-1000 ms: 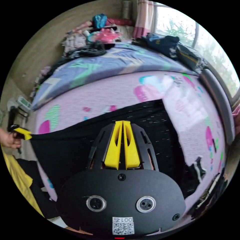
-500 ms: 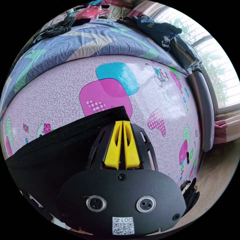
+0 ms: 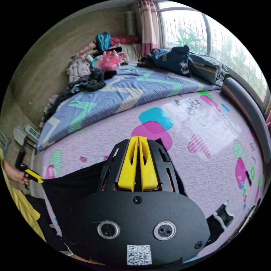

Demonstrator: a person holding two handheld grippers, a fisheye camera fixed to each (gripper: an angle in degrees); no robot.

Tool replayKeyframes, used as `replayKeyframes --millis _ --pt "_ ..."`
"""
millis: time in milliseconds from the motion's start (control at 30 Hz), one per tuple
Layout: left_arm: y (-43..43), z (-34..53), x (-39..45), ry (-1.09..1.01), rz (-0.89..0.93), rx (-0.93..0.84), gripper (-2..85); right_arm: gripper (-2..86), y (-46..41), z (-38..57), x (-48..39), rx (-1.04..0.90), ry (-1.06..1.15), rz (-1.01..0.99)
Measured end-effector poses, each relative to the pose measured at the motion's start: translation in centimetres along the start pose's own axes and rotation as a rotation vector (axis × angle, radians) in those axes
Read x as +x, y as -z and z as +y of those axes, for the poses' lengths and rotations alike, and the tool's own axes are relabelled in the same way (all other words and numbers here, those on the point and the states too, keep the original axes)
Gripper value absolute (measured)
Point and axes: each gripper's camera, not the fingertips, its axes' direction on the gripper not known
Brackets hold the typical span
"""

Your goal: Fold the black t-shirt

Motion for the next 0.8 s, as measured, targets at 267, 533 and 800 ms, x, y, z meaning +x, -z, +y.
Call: replayKeyframes --millis 267,533,800 --pt "0.9 -1.7 1.5 -0.005 0.048 -0.009 -1.3 0.7 5.9 12.2 -4.3 -0.133 -0.018 -0.424" --pt "1.5 -0.6 1.7 0.118 0.126 0.010 -1.2 0.7 10.3 21.7 -5.6 -0.249 -0.112 -0.424" --pt "2.2 1.7 3.6 0.177 0.283 0.020 -1.2 0.6 15.1 26.8 -4.2 -0.213 -0.191 -0.355"
